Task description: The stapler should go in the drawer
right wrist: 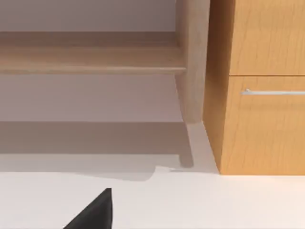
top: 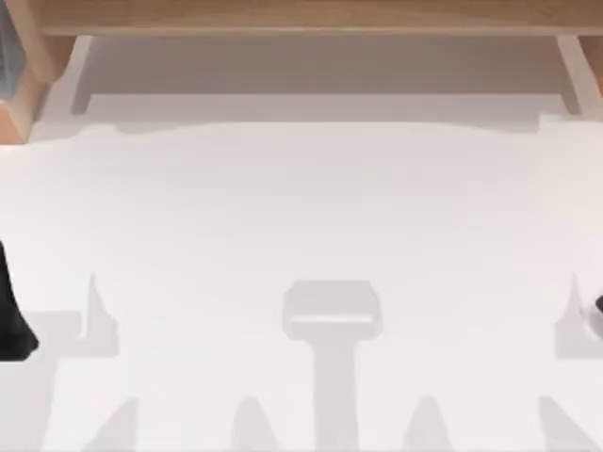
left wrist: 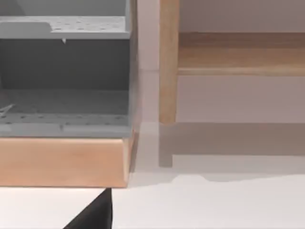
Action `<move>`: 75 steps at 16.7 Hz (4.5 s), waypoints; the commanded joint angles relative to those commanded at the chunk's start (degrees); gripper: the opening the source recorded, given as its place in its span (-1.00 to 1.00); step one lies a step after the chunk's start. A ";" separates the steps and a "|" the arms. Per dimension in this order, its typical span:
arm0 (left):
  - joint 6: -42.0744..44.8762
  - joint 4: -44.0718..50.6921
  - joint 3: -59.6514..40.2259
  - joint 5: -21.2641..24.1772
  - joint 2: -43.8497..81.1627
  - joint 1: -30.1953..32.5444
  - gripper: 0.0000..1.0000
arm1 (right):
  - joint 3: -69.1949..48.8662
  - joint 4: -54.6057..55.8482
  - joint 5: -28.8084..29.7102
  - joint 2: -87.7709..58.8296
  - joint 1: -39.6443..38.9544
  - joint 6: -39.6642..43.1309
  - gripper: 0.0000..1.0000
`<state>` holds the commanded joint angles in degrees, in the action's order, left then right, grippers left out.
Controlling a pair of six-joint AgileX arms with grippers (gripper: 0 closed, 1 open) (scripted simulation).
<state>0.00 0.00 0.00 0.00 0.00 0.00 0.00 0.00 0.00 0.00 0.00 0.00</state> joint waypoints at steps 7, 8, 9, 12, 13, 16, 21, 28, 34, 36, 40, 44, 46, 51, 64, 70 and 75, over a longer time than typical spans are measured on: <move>0.00 0.00 0.00 0.00 0.00 0.00 1.00 | -6.86 7.27 0.05 -8.85 3.97 8.28 1.00; 0.00 0.00 0.00 0.00 0.00 0.00 1.00 | -9.24 9.86 -0.14 -12.39 5.23 11.49 1.00; 0.00 0.00 0.00 0.00 0.00 0.00 1.00 | -11.83 12.67 -0.44 -16.49 6.56 15.11 1.00; 0.00 0.00 0.00 0.00 0.00 0.00 1.00 | -20.56 22.19 -2.04 -31.46 10.77 27.58 1.00; 0.00 0.00 0.00 0.00 0.00 0.00 1.00 | -23.65 25.58 -2.81 -37.21 12.17 32.05 1.00; 0.00 0.00 0.00 0.00 0.00 0.00 1.00 | -32.93 35.77 -5.70 -56.00 16.17 45.43 1.00; 0.00 0.00 0.00 0.00 0.00 0.00 1.00 | -46.92 51.15 -12.15 -88.69 21.47 66.50 1.00; 0.00 0.00 0.00 0.00 0.00 0.00 1.00 | -59.74 65.57 -21.11 -122.68 25.50 85.42 1.00; 0.00 0.00 0.00 0.00 0.00 0.00 1.00 | -62.99 69.19 -24.23 -131.86 26.32 89.24 1.00; 0.00 0.00 0.00 0.00 0.00 0.00 1.00 | -62.99 69.19 -24.23 -131.86 26.32 89.24 1.00; 0.00 0.00 0.00 0.00 0.00 0.00 1.00 | -63.58 68.71 -23.92 -132.05 25.94 89.23 1.00; 0.00 0.00 0.00 0.00 0.00 0.00 1.00 | -67.95 66.43 -23.11 -134.08 25.24 89.28 1.00; 0.00 0.00 0.00 0.00 0.00 0.00 1.00 | -69.43 65.63 -22.85 -134.78 24.98 89.29 1.00; 0.00 0.00 0.00 0.00 0.00 0.00 1.00 | -69.56 65.56 -22.83 -134.84 24.96 89.29 0.85; 0.00 0.00 0.00 0.00 0.00 0.00 1.00 | -69.56 65.56 -22.83 -134.84 24.96 89.29 -1.00; 0.00 0.00 0.00 0.00 0.00 0.00 1.00 | -69.56 65.56 -22.83 -134.84 24.96 89.29 -1.00; 0.00 0.00 0.00 0.00 0.00 0.00 1.00 | -67.33 66.84 -23.23 -133.72 25.84 89.17 -1.00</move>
<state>0.00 0.00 0.00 0.00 0.00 0.00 -67.33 66.84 -23.23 -133.72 25.84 89.17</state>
